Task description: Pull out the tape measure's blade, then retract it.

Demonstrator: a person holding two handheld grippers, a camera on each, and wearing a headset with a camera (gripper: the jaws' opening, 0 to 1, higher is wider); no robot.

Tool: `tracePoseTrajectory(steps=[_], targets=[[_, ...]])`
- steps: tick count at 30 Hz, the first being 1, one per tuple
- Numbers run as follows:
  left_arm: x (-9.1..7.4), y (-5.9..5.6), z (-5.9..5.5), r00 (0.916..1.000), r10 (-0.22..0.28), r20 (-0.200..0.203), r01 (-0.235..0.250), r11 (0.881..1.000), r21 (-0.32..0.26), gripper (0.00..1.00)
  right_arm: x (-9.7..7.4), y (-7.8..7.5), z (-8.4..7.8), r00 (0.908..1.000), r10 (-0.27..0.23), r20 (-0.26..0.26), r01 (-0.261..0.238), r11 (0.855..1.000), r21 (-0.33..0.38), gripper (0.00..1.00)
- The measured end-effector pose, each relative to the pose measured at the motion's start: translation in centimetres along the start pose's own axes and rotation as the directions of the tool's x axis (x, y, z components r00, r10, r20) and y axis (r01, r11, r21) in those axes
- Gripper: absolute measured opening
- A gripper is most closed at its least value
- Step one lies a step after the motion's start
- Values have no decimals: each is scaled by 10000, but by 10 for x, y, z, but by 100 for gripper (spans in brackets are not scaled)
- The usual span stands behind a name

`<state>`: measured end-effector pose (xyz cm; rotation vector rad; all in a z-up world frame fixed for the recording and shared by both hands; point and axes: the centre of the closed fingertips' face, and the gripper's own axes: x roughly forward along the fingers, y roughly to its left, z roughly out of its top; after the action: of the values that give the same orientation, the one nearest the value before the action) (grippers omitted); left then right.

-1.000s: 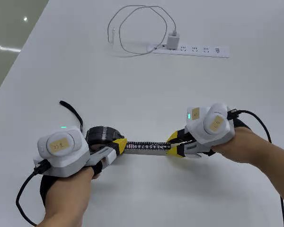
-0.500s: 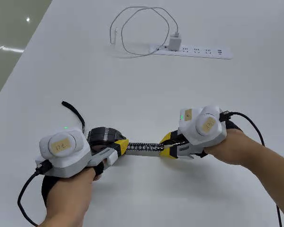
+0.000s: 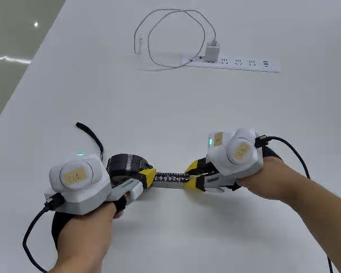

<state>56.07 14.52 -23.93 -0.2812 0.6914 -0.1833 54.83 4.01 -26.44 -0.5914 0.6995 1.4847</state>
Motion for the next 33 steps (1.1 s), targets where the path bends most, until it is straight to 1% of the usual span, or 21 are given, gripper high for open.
tracePoseTrajectory(steps=[6, 12, 33], targets=[[0, 0, 0, 10000, -2, -11, 2, 10000, 14, 58, 7, 1, 7, 9999, 73, 112, -73, 10000, 18, 9], [0, 0, 0, 10000, -2, -10, 2, 10000, 9, 58, 10, 1, 11, 9997, 118, 199, -119, 9999, 49, 9], [0, 0, -1, 10000, -12, -20, 12, 10000, 13, 58, 29, 3, 30, 9984, 271, 491, -270, 9996, -23, 9]])
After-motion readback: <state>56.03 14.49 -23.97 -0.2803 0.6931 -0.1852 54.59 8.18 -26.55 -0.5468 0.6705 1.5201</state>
